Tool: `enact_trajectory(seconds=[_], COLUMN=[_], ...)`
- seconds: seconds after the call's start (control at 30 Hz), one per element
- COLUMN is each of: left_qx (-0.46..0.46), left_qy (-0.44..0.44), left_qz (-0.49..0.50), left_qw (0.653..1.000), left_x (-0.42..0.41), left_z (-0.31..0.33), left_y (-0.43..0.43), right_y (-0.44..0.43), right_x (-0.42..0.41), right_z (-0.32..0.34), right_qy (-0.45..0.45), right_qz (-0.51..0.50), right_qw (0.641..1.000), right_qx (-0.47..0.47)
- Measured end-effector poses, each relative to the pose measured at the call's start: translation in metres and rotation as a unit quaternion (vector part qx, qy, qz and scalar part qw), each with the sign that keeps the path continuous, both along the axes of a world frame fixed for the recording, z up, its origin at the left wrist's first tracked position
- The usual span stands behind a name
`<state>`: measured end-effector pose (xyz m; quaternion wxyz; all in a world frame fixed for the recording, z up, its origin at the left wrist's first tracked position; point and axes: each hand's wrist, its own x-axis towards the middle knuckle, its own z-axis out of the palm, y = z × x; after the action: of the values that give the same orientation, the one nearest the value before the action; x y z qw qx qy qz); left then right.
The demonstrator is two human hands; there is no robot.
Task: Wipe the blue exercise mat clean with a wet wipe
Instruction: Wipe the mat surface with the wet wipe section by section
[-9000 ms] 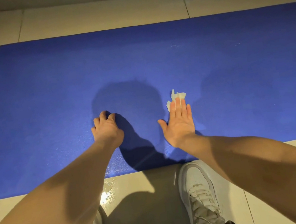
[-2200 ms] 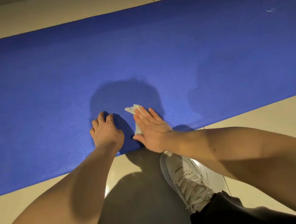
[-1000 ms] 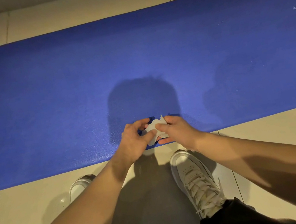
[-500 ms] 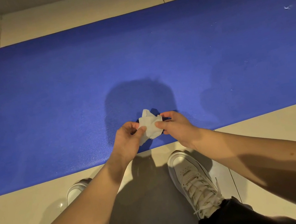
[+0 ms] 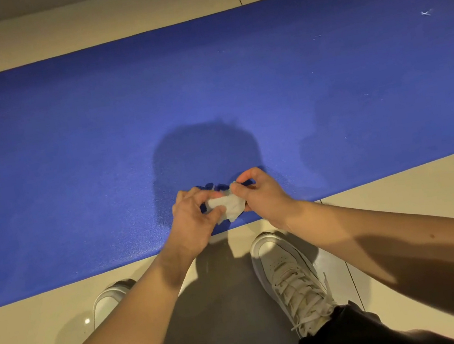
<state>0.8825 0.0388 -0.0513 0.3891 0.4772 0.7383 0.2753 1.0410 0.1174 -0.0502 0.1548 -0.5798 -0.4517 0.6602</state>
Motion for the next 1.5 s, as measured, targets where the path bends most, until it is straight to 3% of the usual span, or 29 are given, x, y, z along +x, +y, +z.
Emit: enact_trajectory(seconds=[0.1,0.23,0.4,0.7,0.8,0.93,1.13,1.27,1.5], left_qx=[0.034,0.015,-0.052,-0.080,-0.083,-0.080,-0.099,-0.110,-0.107], left_qy=[0.035,0.034,-0.114,-0.073,-0.020,0.048,0.147,0.185,0.273], left_qz=[0.028,0.052,0.097,0.088,0.064,0.056,0.063,0.056,0.010], left_qw=[0.998,0.998,0.987,0.990,0.994,0.994,0.982,0.975,0.956], left_x=[0.000,-0.002,0.002,0.018,0.019,0.011,-0.007,-0.016,-0.028], left_z=[-0.002,-0.005,-0.004,-0.014,-0.019,-0.020,-0.016,-0.014,-0.022], left_y=[0.002,0.007,0.021,0.068,0.073,0.065,0.050,0.048,0.063], right_y=[-0.001,-0.004,0.007,0.059,0.055,0.021,-0.006,-0.006,0.010], right_x=[0.004,0.006,0.009,0.018,0.014,0.009,-0.009,-0.019,-0.012], right_z=[0.003,-0.001,-0.001,-0.021,-0.020,-0.019,-0.033,-0.043,-0.062], right_qy=[0.018,-0.030,-0.012,-0.261,-0.305,-0.335,-0.394,-0.416,-0.346], right_qz=[0.075,0.151,0.118,0.127,0.137,0.225,0.412,0.429,0.437], right_qw=[0.997,0.981,0.988,0.940,0.920,0.845,0.776,0.764,0.744], right_qx=[0.003,0.120,0.102,0.177,0.205,0.350,0.270,0.243,0.369])
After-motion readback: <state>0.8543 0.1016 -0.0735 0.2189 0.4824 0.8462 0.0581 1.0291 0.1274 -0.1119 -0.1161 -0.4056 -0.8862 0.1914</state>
